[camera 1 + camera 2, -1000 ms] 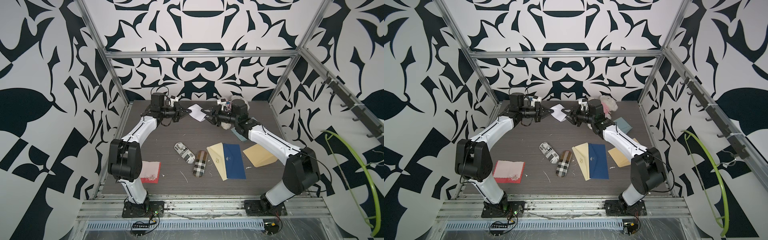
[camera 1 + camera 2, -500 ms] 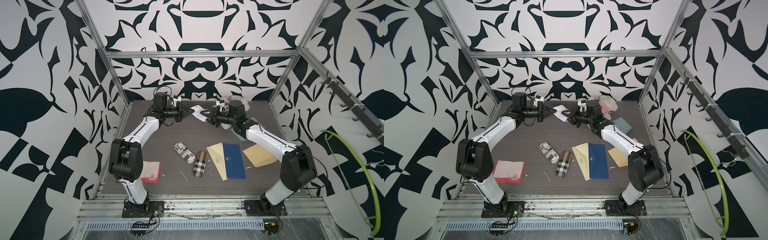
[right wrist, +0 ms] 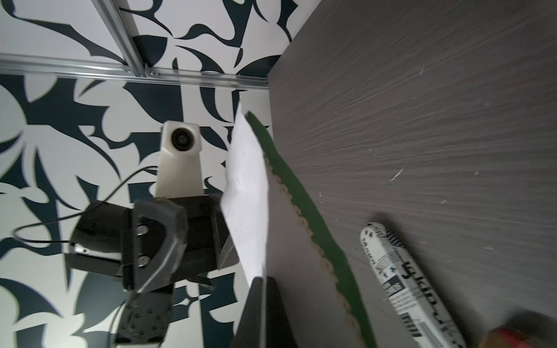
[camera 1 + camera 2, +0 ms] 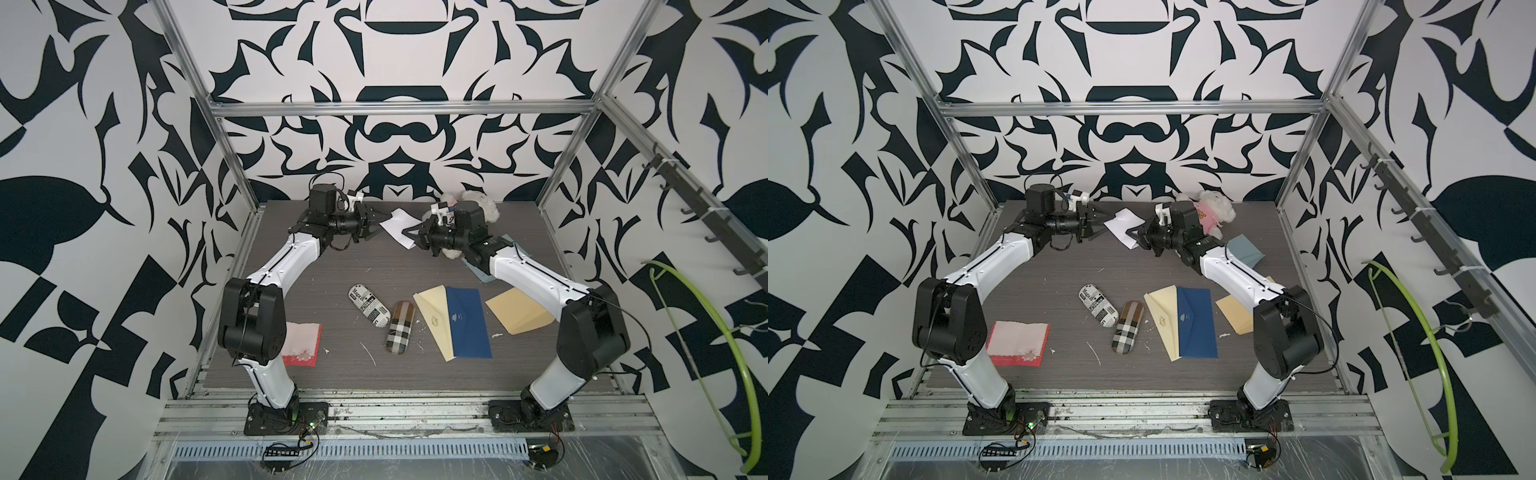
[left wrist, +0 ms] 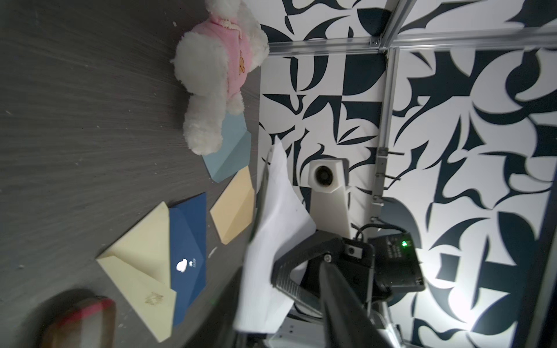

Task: Take the letter paper out of the envelope
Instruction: Unfold the letter paper.

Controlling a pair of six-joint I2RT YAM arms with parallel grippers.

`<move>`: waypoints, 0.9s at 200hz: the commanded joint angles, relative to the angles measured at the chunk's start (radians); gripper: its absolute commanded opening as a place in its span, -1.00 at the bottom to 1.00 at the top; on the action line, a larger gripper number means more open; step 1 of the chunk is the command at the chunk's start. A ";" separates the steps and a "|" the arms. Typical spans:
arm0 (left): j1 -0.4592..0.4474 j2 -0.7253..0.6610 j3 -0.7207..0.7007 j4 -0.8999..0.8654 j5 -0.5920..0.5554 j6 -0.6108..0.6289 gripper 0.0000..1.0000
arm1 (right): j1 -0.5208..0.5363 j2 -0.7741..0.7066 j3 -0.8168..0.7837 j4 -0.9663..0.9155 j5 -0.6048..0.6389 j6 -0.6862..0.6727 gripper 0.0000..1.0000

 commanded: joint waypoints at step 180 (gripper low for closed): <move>0.042 -0.078 0.117 -0.508 -0.152 -0.158 0.77 | 0.414 -0.211 -0.162 0.168 0.987 -2.208 -1.00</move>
